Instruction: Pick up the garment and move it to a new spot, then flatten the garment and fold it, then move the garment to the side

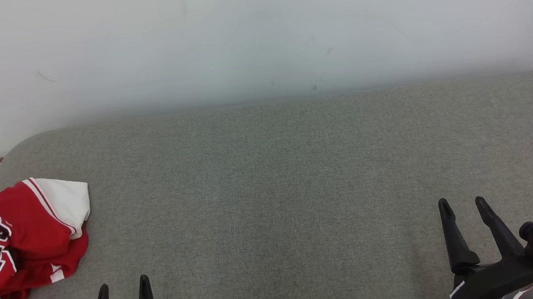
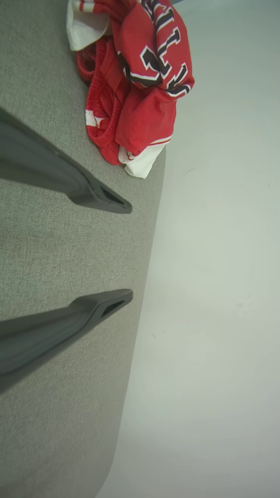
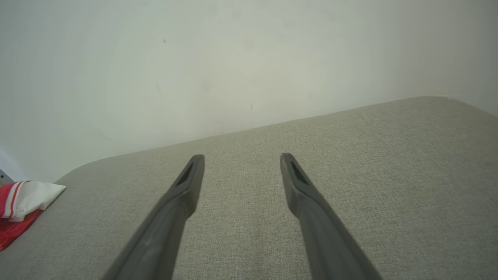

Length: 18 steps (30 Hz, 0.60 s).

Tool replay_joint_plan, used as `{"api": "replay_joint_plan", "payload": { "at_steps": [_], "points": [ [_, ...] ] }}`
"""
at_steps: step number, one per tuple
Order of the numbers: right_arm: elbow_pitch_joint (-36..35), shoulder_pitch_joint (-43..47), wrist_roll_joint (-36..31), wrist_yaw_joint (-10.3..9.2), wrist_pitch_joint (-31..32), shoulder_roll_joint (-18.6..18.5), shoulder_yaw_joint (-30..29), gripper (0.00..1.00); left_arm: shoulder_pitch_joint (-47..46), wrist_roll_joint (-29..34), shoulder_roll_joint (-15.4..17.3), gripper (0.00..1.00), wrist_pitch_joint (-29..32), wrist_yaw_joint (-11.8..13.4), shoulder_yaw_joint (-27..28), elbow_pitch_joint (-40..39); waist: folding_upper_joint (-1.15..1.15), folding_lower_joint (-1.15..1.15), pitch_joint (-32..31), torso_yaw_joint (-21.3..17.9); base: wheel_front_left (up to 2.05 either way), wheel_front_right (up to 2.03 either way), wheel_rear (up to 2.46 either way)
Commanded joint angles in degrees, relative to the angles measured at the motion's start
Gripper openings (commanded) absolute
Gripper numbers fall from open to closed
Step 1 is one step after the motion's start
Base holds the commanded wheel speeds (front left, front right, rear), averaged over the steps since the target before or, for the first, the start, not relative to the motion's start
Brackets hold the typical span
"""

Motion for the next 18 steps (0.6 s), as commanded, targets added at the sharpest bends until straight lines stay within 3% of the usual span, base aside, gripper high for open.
{"api": "replay_joint_plan", "payload": {
  "at_steps": [1,18],
  "points": [
    [-0.6,0.3,-1.3,0.04,-0.5,-0.3,0.3,1.00,0.9,1.4,0.7,1.00,-0.5,0.1,-0.1,-0.3,0.00,0.00,0.0,0.0,0.00,0.00,0.00],
    [-1.3,0.4,-8.1,0.05,-1.7,-0.3,0.9,1.00,0.4,5.6,1.7,1.00,-2.4,-1.8,-0.1,0.6,0.00,0.00,-0.3,0.1,0.00,0.00,0.00]
  ]
}}
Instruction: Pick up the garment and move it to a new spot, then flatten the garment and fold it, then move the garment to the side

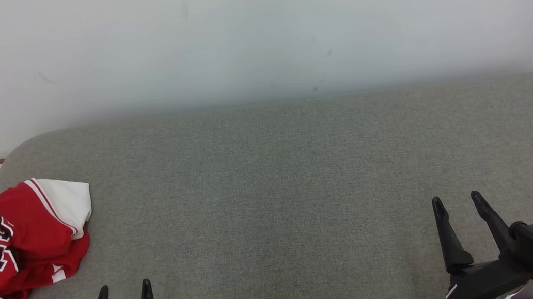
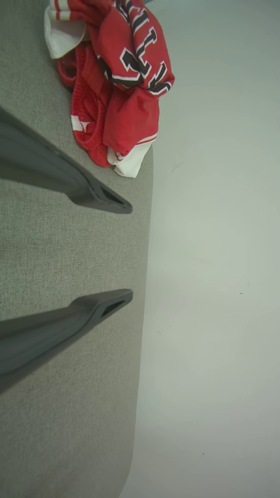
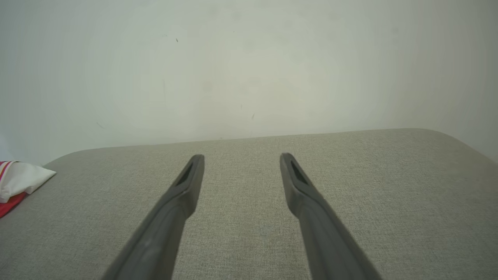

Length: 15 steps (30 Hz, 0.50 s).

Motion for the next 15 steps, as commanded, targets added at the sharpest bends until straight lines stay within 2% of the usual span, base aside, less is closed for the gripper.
{"api": "replay_joint_plan", "payload": {
  "at_steps": [1,8,15],
  "points": [
    [-0.3,0.4,-1.2,0.05,-0.3,-0.2,0.1,1.00,-0.2,1.3,0.5,1.00,-0.5,0.0,0.4,0.1,0.00,0.00,-0.1,0.0,0.00,0.00,0.00],
    [-1.1,0.7,-3.2,0.06,0.1,-0.2,-0.1,1.00,-0.3,3.1,1.1,1.00,-0.7,0.5,0.3,0.7,0.00,0.00,-0.3,-0.1,0.00,0.00,0.00],
    [-0.9,0.9,1.3,0.06,1.1,-0.2,-0.7,1.00,-0.3,2.9,1.1,1.00,-0.7,1.0,0.2,0.4,0.00,0.00,-0.3,0.0,0.00,0.00,0.00]
  ]
}}
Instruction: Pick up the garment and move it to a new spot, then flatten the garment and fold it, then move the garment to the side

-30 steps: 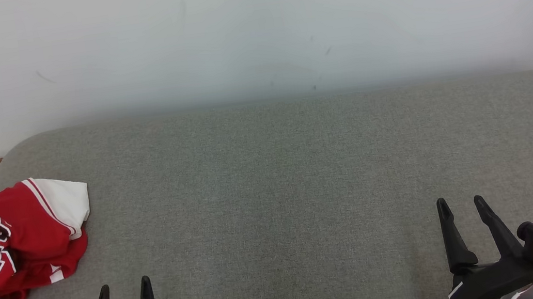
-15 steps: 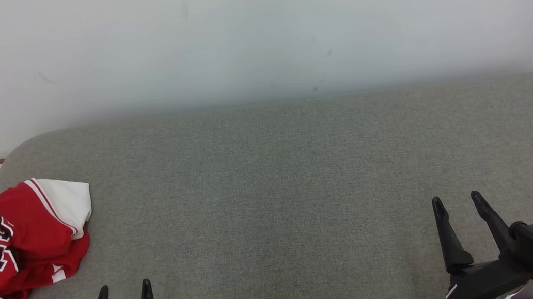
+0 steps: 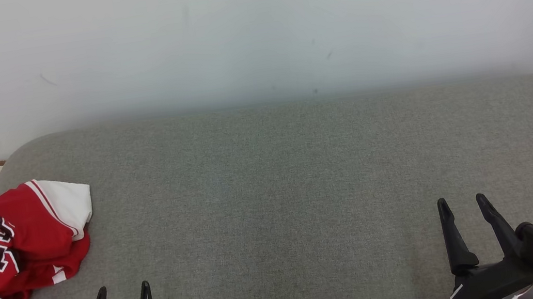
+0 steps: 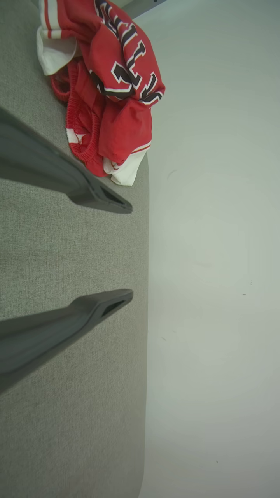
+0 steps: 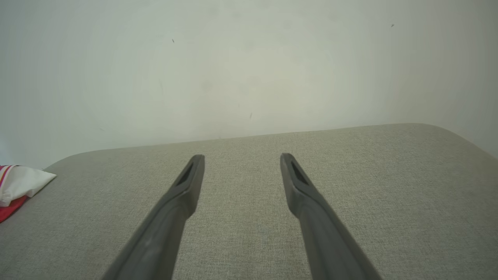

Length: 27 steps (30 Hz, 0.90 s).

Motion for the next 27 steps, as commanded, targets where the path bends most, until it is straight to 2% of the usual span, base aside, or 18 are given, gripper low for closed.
{"api": "replay_joint_plan", "payload": {
  "at_steps": [1,19,27],
  "points": [
    [0.0,0.2,0.8,0.05,0.2,-0.2,-0.1,1.00,-0.2,-0.1,0.4,1.00,-0.4,0.1,0.0,-0.3,0.00,0.00,0.0,0.0,0.00,0.00,0.00],
    [0.6,0.4,1.8,0.05,0.0,-0.2,0.0,1.00,0.6,-0.7,0.9,1.00,-0.4,1.3,0.0,-0.6,0.00,0.00,-0.1,0.3,0.00,0.00,0.00],
    [0.7,1.2,2.3,0.06,0.0,-0.2,0.2,1.00,0.8,-0.9,1.3,1.00,0.0,1.9,0.2,-0.7,0.00,0.00,-0.1,3.2,0.00,0.00,0.00]
  ]
}}
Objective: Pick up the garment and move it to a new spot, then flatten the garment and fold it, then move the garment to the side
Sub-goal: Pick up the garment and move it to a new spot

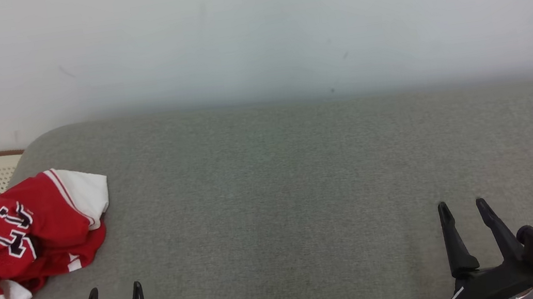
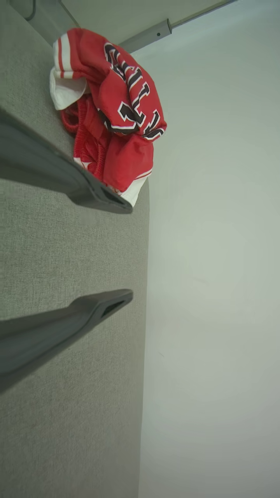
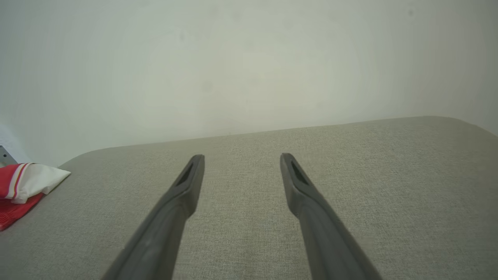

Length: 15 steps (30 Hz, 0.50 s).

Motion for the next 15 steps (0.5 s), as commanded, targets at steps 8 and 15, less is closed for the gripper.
{"api": "replay_joint_plan", "payload": {
  "at_steps": [8,15],
  "points": [
    [0.9,1.3,0.3,0.05,-0.5,-0.2,0.0,1.00,0.4,-0.5,0.7,1.00,0.3,1.1,0.7,0.3,0.00,0.00,-0.3,7.0,0.00,0.00,0.00],
    [1.5,1.7,0.0,0.06,-0.9,-0.2,0.2,1.00,1.5,-0.6,1.5,1.00,0.7,2.0,1.6,-0.6,0.00,0.00,-0.6,13.5,0.00,0.00,0.00]
  ]
}}
